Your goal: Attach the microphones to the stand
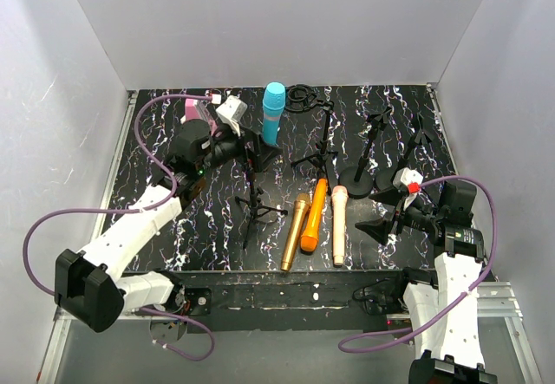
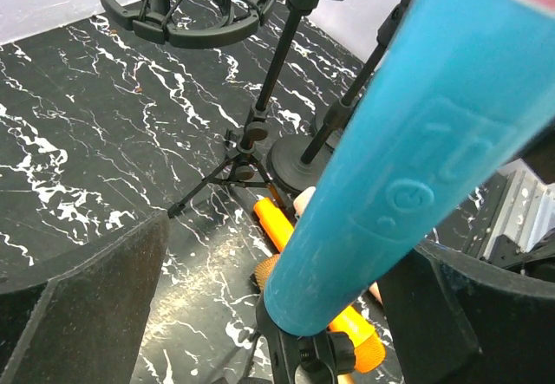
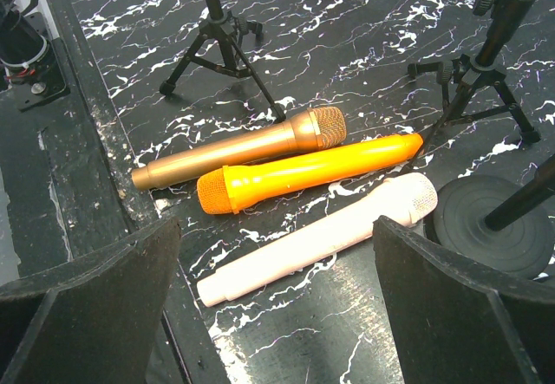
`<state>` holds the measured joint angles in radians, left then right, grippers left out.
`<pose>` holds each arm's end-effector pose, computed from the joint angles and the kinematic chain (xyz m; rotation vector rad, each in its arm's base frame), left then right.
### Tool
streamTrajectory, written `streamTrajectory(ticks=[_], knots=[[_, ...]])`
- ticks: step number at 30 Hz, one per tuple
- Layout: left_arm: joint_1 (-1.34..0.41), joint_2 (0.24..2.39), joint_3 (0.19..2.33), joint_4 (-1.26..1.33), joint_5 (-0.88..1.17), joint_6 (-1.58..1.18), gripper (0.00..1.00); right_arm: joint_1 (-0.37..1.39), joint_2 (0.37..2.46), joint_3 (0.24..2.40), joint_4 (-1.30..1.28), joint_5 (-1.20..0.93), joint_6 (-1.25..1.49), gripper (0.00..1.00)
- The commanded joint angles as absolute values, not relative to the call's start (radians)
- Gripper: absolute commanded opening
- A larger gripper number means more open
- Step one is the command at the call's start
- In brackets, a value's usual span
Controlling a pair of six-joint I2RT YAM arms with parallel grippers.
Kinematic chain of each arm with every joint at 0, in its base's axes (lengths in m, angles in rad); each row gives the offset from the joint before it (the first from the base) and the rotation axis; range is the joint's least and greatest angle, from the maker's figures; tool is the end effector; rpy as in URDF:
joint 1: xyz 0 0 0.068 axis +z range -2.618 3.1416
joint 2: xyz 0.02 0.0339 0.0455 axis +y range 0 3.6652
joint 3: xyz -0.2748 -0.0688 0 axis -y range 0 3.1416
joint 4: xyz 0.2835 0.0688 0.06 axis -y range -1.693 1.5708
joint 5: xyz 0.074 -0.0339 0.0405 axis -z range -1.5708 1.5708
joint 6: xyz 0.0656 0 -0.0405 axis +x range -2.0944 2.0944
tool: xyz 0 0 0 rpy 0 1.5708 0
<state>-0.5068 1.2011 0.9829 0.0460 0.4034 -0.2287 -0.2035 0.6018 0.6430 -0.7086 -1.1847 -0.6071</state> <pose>0.2872 -0.1889 0.3439 0.5522 1.7275 -0.8815 0.1609 0.0288 0.2796 -0.9268 1.6286 0.7609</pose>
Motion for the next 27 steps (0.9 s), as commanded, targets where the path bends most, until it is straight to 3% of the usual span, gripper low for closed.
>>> streamTrajectory(ticks=[1,16,27], knots=[[-0.503,1.128,1.026,0.023,0.387,-0.213,0.98,-0.207,0.598,0.638,-0.726,-1.198,-0.624,0.98],[-0.503,0.881,0.996,-0.185,0.361,-0.175,0.98,-0.207,0.594,0.637,-0.726,-1.196,-0.626,0.98],[-0.503,0.522,0.708,-0.155,0.261,-0.383,0.98,-0.207,0.592,0.637,-0.727,-1.201,-0.627,0.98]])
